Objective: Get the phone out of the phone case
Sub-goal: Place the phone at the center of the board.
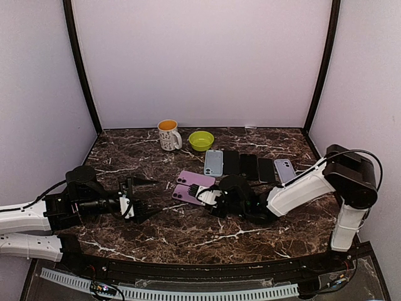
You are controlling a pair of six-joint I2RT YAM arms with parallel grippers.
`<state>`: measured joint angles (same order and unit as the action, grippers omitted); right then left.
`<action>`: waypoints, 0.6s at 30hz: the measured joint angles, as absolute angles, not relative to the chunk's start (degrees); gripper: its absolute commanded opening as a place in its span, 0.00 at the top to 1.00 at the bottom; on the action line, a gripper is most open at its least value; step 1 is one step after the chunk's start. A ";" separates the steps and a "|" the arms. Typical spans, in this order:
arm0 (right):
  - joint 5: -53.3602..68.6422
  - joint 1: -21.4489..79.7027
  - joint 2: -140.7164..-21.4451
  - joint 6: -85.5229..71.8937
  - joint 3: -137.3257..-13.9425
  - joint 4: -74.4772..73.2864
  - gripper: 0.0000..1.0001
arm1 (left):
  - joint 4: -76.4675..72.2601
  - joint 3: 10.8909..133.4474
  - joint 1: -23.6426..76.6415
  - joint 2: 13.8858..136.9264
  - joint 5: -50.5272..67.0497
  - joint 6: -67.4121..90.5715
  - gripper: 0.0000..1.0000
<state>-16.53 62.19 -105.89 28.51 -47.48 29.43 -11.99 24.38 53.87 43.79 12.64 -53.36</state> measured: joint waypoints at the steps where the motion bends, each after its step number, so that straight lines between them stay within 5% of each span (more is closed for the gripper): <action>1: -16.49 62.19 -105.21 28.16 -47.18 29.30 0.62 | -11.97 24.38 53.87 43.79 12.60 -53.36 0.23; 11: -17.15 60.16 -95.85 21.39 -43.59 26.37 0.57 | -12.10 24.25 53.82 43.79 10.90 -53.25 0.23; 18: -16.40 52.80 -86.61 15.25 -43.46 25.50 0.37 | -13.80 24.14 51.20 43.83 8.14 -50.41 0.19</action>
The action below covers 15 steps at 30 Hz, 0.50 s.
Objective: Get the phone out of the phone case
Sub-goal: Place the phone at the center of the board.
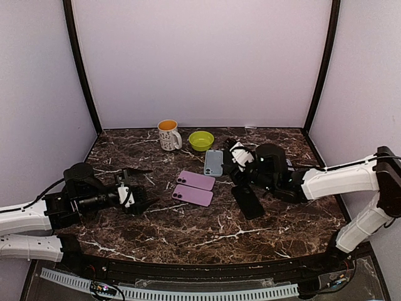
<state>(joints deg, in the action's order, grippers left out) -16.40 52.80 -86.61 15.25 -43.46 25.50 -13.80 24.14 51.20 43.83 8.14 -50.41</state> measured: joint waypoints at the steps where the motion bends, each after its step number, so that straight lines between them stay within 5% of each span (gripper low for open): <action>1: -16.23 51.11 -85.14 14.33 -43.20 25.34 0.35 | -14.46 24.14 50.15 43.92 7.60 -49.28 0.19; 11: -14.96 32.99 -71.13 6.09 -38.26 21.80 0.04 | -20.08 24.18 37.34 47.62 0.34 -37.36 0.03; 15: -14.85 26.35 -66.13 3.36 -37.15 20.25 0.01 | -21.34 24.95 30.68 50.35 -2.04 -31.24 0.02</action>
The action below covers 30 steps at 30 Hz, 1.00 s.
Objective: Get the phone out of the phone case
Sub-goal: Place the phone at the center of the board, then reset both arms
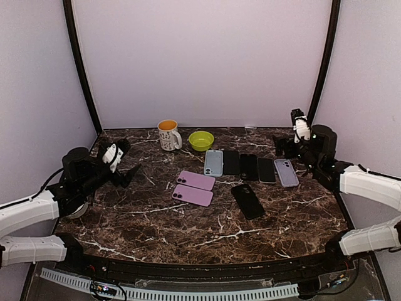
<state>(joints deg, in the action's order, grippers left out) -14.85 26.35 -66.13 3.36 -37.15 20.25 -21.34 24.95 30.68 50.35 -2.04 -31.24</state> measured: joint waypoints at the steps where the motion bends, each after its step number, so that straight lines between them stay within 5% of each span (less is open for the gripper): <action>1: -15.05 24.91 -65.21 2.79 -37.04 19.88 0.02 | -21.32 25.58 29.02 51.51 -2.81 -29.30 0.02; 8: -17.98 17.06 -60.82 -1.80 -33.19 19.62 0.02 | -18.74 32.84 22.26 58.98 -9.26 -17.69 0.03; 17: -22.41 13.23 -60.12 -3.84 -25.85 23.57 0.01 | -29.52 28.16 17.52 64.53 -17.61 -13.65 0.05; 30: -20.23 6.63 -66.52 1.45 -8.99 50.33 0.01 | -49.58 18.65 4.51 80.58 -8.69 -10.35 0.12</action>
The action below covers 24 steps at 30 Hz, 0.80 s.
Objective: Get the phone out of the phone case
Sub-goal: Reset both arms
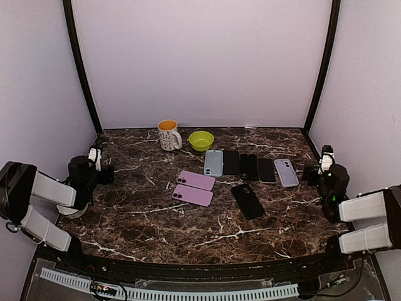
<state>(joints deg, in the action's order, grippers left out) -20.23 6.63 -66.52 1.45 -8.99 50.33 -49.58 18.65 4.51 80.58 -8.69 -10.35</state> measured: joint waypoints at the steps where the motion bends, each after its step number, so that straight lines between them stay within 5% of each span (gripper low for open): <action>1: -19.38 6.04 -67.68 1.45 -8.67 51.96 0.02 | -50.65 18.55 3.84 80.95 -7.81 -10.24 0.12; 14: -9.52 2.17 -86.39 0.95 -9.04 73.45 0.01 | -64.45 16.14 1.61 85.34 3.07 -9.13 0.04; 24: -6.20 0.99 -88.09 -0.45 -12.43 73.17 0.01 | -71.33 14.46 1.39 90.76 0.49 -6.57 0.01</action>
